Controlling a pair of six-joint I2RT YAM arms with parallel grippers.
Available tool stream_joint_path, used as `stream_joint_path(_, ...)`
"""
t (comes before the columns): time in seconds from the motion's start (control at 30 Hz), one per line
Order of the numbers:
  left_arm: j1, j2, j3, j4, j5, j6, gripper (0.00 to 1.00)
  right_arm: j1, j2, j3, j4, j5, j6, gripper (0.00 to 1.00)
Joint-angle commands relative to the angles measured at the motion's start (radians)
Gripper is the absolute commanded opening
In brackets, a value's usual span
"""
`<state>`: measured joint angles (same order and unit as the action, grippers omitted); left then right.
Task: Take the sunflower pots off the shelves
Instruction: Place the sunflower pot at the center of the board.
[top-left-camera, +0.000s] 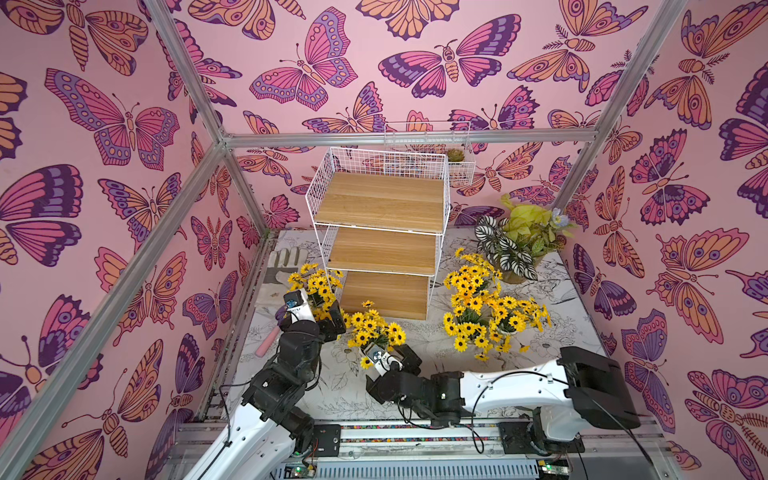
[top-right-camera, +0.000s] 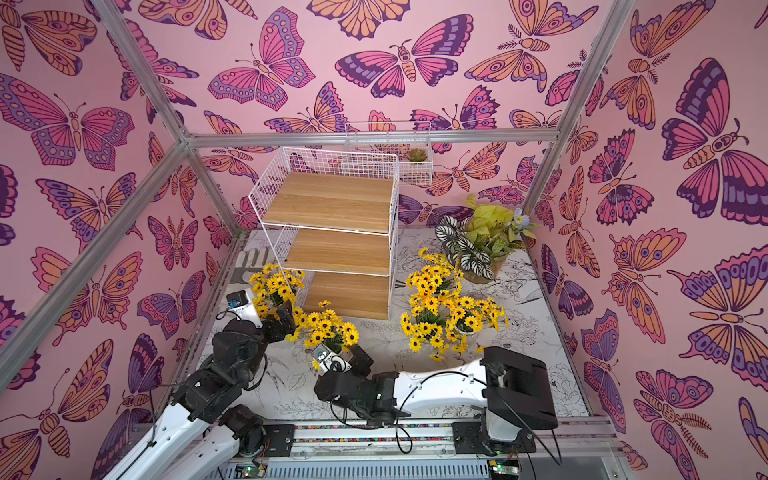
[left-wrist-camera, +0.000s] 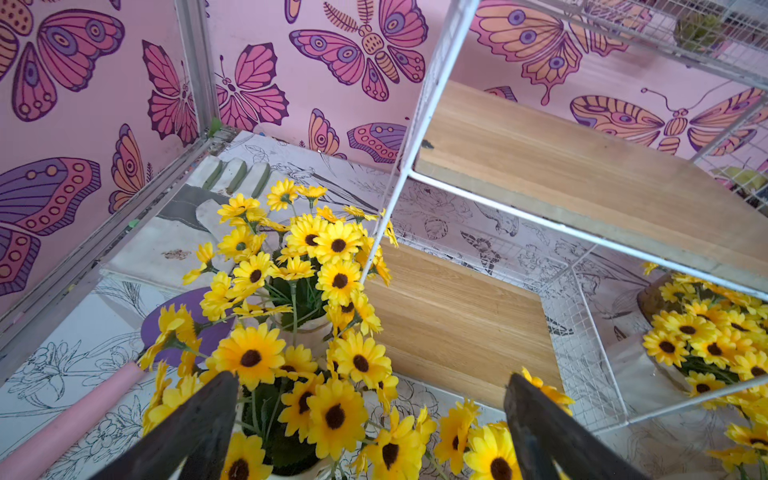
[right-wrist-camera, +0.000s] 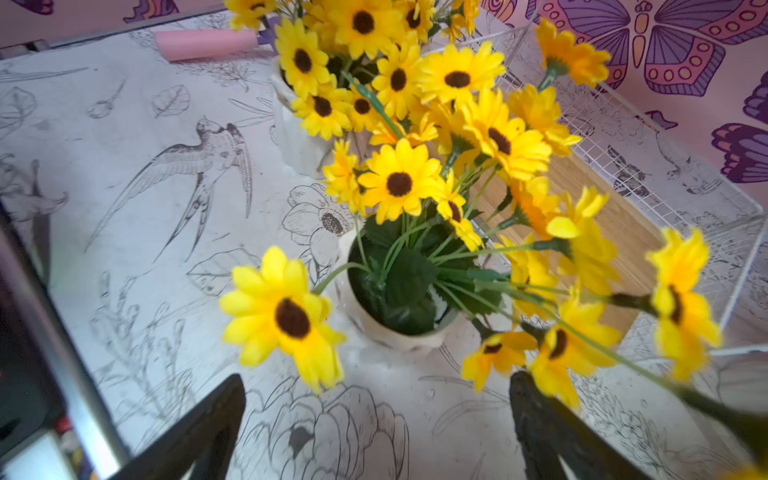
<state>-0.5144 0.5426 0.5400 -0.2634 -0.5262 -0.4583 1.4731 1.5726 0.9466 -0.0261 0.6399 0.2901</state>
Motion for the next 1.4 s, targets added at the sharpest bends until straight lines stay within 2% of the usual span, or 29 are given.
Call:
stream_joint_path(0.0,0.007,-0.017,-0.02,-0.016,-0.122,-0.023,1.0,0.007,-0.103,-0.007,-0.181,0.073,0.032,0.99)
stream_joint_path(0.1,0.007,-0.043,-0.015,-0.034,-0.211,-0.021,1.0,0.012,-0.241,-0.048,-0.211,0.115,0.018,0.99)
stream_joint_path(0.23,0.009,-0.047,0.006,-0.015,-0.36,-0.035,1.0,0.01,-0.426,-0.093,-0.227,0.259,-0.052,0.99)
stream_joint_path(0.3,0.012,-0.021,0.004,0.039,-0.43,0.01,1.0,-0.01,-0.493,-0.092,-0.262,0.332,-0.077,0.98)
stream_joint_path(0.37,0.033,0.025,0.011,0.075,-0.454,0.053,1.0,-0.077,-0.56,-0.076,-0.341,0.344,-0.066,0.99)
stream_joint_path(0.43,0.08,0.081,0.05,0.013,-0.439,0.01,1.0,-0.206,-0.627,-0.052,-0.426,0.251,-0.045,0.99)
stream_joint_path(0.53,0.195,0.123,0.052,0.0,-0.353,-0.062,1.0,-0.377,-0.7,-0.056,-0.435,0.159,-0.094,0.99)
stream_joint_path(0.7,0.409,0.209,0.042,0.034,-0.196,-0.09,1.0,-0.692,-0.693,-0.02,-0.468,0.1,-0.116,0.99)
stream_joint_path(0.8,0.528,0.276,0.047,0.039,-0.116,-0.102,1.0,-0.922,-0.686,-0.027,-0.43,-0.032,-0.102,0.99)
stream_joint_path(0.9,0.618,0.335,0.025,0.112,-0.06,-0.038,1.0,-1.125,-0.66,-0.038,-0.414,-0.124,-0.074,0.99)
stream_joint_path(1.0,0.693,0.395,0.004,0.172,-0.005,0.02,1.0,-1.253,-0.633,-0.075,-0.362,-0.113,-0.09,0.99)
stream_joint_path(1.13,0.749,0.454,-0.043,0.295,0.083,0.076,1.0,-1.411,-0.578,-0.112,-0.303,-0.173,-0.099,0.99)
stream_joint_path(1.23,0.75,0.532,-0.035,0.332,0.14,0.144,1.0,-1.541,-0.496,-0.095,-0.325,-0.308,-0.076,0.99)
stream_joint_path(1.3,0.751,0.561,-0.065,0.427,0.207,0.207,1.0,-1.626,-0.45,-0.101,-0.297,-0.432,-0.069,0.99)
stream_joint_path(1.37,0.751,0.581,-0.09,0.509,0.255,0.238,1.0,-1.669,-0.427,-0.141,-0.226,-0.471,-0.104,0.99)
